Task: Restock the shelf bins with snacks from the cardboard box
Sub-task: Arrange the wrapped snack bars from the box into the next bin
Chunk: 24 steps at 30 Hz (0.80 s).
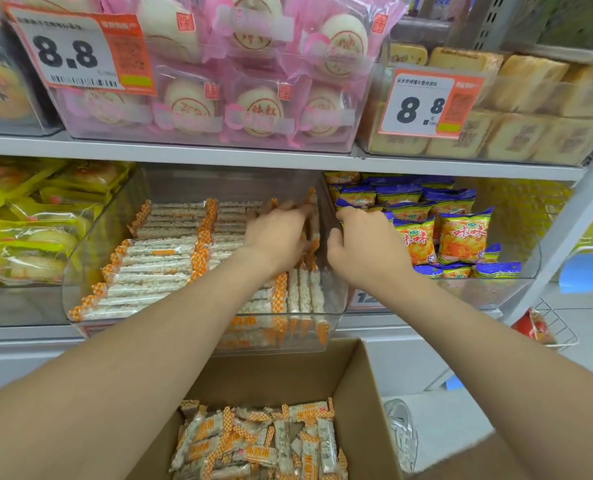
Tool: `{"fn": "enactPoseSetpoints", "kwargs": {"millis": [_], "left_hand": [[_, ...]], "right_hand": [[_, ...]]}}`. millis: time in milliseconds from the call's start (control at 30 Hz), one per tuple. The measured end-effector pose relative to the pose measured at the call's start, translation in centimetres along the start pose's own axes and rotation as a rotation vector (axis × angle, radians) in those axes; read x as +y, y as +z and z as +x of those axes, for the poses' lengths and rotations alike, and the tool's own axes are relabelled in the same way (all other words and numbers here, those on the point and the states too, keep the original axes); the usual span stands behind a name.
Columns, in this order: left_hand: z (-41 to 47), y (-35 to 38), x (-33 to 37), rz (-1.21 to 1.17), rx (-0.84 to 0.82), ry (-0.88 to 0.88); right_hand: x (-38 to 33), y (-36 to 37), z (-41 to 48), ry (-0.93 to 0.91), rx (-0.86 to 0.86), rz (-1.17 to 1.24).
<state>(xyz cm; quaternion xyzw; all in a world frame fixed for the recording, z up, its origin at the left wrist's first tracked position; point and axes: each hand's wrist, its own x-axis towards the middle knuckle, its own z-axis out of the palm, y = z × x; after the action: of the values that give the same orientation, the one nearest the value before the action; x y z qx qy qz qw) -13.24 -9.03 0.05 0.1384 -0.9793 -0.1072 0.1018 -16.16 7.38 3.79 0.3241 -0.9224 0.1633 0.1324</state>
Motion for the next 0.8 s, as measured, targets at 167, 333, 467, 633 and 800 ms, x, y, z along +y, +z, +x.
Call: {"fn": "enactPoseSetpoints", "kwargs": {"millis": [167, 333, 467, 633, 800], "left_hand": [[1.1, 0.4, -0.8, 0.065, -0.151, 0.084], [1.4, 0.4, -0.6, 0.178, -0.223, 0.063], [1.5, 0.5, -0.8, 0.054, -0.207, 0.021], [0.7, -1.0, -1.8, -0.114, 0.000, -0.032], [-0.1, -0.7, -0.5, 0.039, 0.061, -0.074]], "right_hand": [[-0.1, -0.4, 0.2, -0.002, -0.036, -0.023], [0.0, -0.4, 0.3, 0.008, -0.039, -0.007], [-0.3, -0.6, 0.4, 0.021, -0.032, 0.001], [-0.7, -0.6, 0.3, 0.011, -0.033, -0.035], [-1.0, -1.1, 0.0, 0.004, -0.044, -0.058]]}}
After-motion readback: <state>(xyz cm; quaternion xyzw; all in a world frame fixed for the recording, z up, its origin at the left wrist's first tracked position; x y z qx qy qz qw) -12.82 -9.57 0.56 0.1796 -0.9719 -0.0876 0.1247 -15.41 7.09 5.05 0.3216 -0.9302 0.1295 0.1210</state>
